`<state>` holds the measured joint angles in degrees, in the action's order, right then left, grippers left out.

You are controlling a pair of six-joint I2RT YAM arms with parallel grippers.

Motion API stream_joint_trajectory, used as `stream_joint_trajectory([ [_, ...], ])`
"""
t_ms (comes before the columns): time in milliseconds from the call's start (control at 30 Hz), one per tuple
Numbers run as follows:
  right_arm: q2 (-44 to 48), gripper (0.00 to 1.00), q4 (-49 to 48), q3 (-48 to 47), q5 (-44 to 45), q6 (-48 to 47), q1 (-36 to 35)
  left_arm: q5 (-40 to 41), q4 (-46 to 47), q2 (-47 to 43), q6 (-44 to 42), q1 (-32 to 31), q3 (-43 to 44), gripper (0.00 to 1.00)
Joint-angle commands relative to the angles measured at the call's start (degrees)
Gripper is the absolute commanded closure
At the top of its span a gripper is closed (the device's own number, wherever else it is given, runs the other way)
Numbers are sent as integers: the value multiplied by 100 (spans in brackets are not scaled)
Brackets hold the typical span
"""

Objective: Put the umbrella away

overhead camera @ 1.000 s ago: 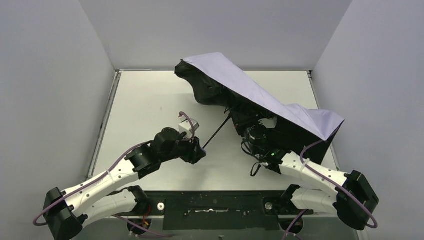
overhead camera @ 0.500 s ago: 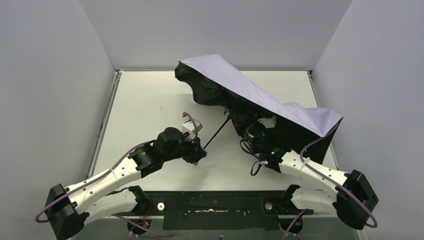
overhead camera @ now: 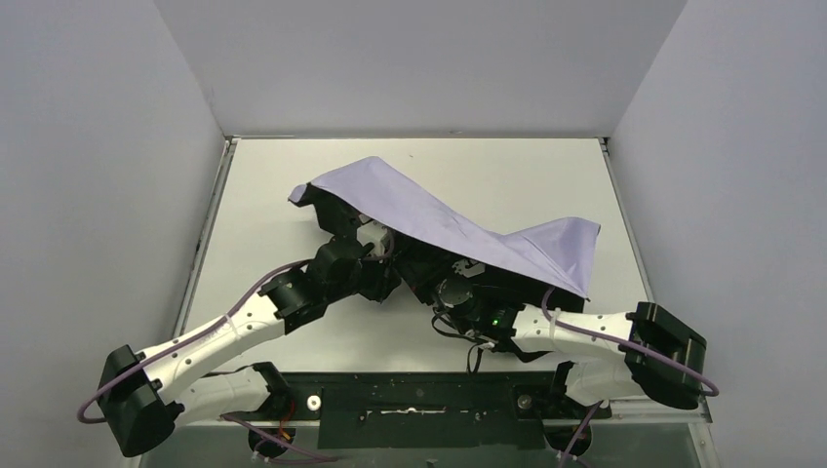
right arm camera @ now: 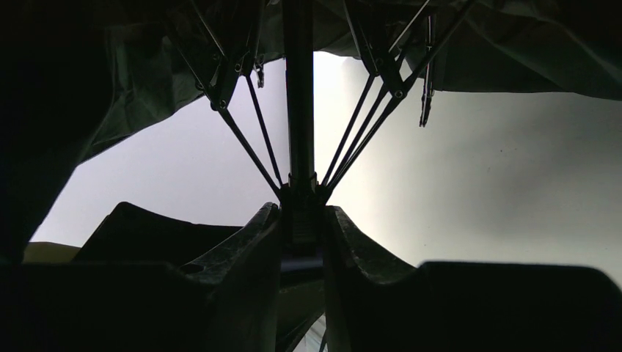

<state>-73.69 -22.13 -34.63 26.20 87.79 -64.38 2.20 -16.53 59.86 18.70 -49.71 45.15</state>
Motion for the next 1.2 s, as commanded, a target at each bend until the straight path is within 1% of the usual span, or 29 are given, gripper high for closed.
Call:
stream_joint_trajectory([
  [0, 16, 100, -220, -21, -27, -20, -62, -120, 930, -27, -162, -32, 457, 100],
  [133, 354, 99, 145, -52, 258, -307, -41, 53, 795, -205, -85, -35, 259, 100],
  [167, 474, 94, 265, -59, 341, -426, -39, 129, 709, -258, -66, -32, 236, 100],
  [200, 593, 87, 394, -76, 423, -566, -39, 216, 627, -309, -23, -33, 231, 100],
  [267, 870, 69, 689, -102, 588, -913, -32, 478, 442, -400, 66, -34, 248, 100],
  [333, 1165, 56, 940, -89, 736, -1208, -38, 731, 215, -441, 125, -24, 346, 100],
  [500, 1912, 39, 1519, 122, 1013, -1576, -30, 1172, -224, -308, 246, -19, 714, 100],
  [600, 2354, 34, 1974, 302, 1129, -1589, -25, 1271, -340, -176, 345, 24, 849, 100],
  [800, 3310, 31, 3131, 531, 1488, -1735, -36, 1445, -754, 33, 703, 239, 1066, 100],
  [933, 3830, 27, 4108, 463, 1824, -1855, -25, 1523, -931, 32, 876, 449, 1118, 100],
  [1033, 4153, 26, 4641, 386, 2017, -1881, -29, 1392, -937, 10, 882, 613, 1090, 100],
  [1100, 4294, 26, 4837, 323, 2071, -2085, -26, 1336, -1015, 39, 848, 693, 1098, 100],
  [1167, 4322, 26, 4896, 206, 2059, -2503, -24, 1227, -1143, 73, 810, 780, 1152, 100],
])
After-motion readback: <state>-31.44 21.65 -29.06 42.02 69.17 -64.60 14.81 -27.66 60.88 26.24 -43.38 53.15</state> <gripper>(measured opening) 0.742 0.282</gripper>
